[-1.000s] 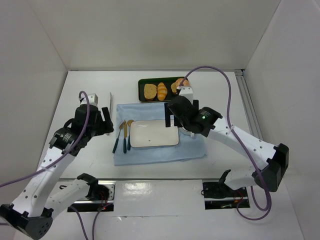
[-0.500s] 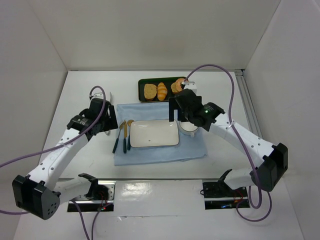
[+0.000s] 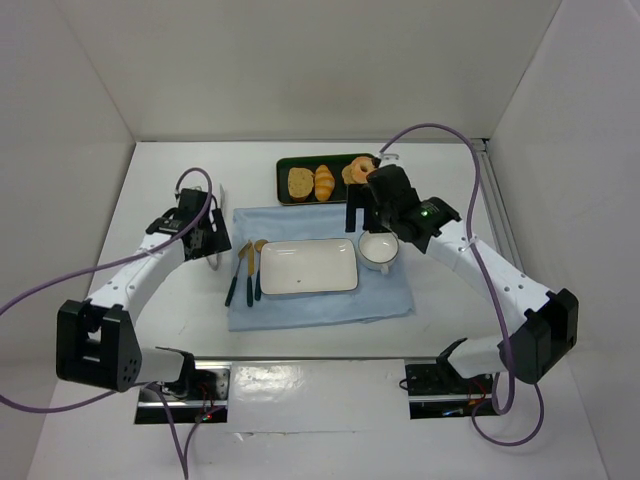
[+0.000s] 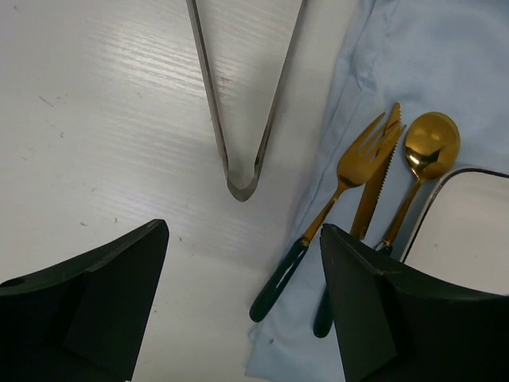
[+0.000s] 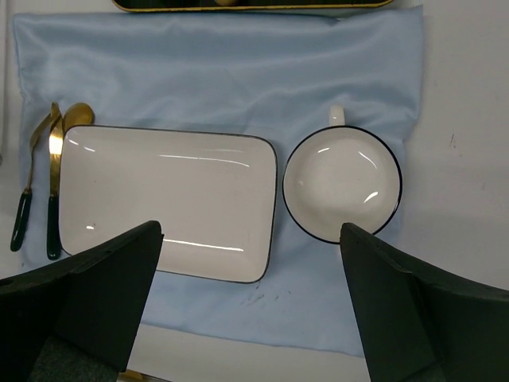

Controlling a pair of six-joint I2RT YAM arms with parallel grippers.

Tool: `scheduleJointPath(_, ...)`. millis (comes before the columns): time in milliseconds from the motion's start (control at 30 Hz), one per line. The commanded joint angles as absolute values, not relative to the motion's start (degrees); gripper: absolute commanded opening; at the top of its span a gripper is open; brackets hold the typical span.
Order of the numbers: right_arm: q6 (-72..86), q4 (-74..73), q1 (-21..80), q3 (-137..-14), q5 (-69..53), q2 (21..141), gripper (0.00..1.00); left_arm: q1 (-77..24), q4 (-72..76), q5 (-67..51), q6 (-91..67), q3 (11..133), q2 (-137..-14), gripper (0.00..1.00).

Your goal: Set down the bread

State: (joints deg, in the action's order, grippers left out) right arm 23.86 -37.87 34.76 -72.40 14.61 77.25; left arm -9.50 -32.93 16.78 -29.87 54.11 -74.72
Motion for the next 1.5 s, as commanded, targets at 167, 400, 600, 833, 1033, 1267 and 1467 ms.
scheduleJointPath(167,22.1,-33.9,32.1,-73.9,10.1,75.1,1.00,-5.6,-27.2,10.6,-27.2,54.8,-82.1,0.91)
scheduleJointPath(400,21.6,-33.9,30.2,-73.9,8.3,75.1,1.00,-4.5,-25.6,9.8,-26.6,56.6,-88.6,0.91)
scheduleJointPath(600,21.6,-33.9,28.6,-73.9,7.3,75.1,1.00,-3.4,-24.5,9.8,-26.1,58.0,-92.7,0.91)
scheduleJointPath(833,21.1,-33.4,27.5,-73.9,6.7,75.1,1.00,-2.9,-24.0,9.2,-25.6,60.9,-97.2,0.91)
scheduleJointPath(1033,21.1,-33.4,26.9,-74.4,6.2,75.1,1.00,-1.9,-23.5,9.2,-25.0,62.6,-99.8,0.91)
scheduleJointPath(1267,21.1,-33.4,25.8,-74.4,5.5,75.1,1.00,-0.7,-23.5,9.2,-24.0,65.6,-104.0,0.89)
scheduleJointPath(1467,21.1,-33.4,25.8,-74.4,5.5,75.1,1.00,-0.2,-23.5,8.7,-24.0,67.1,-106.8,0.88)
